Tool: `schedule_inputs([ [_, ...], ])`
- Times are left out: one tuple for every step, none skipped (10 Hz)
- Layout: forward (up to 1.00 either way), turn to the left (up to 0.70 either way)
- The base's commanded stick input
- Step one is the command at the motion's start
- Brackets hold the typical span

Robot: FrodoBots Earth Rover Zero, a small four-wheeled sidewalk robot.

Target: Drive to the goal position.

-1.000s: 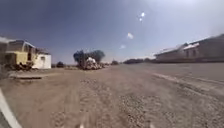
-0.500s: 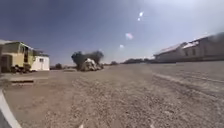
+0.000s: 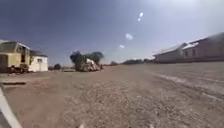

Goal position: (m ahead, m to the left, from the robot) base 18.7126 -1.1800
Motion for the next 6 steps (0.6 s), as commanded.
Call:
schedule_inputs([
  [0.70, 0.00],
  [0.70, 0.00],
  [0.70, 0.00],
  [0.70, 0.00],
  [0.70, 0.00],
  [0.70, 0.00],
])
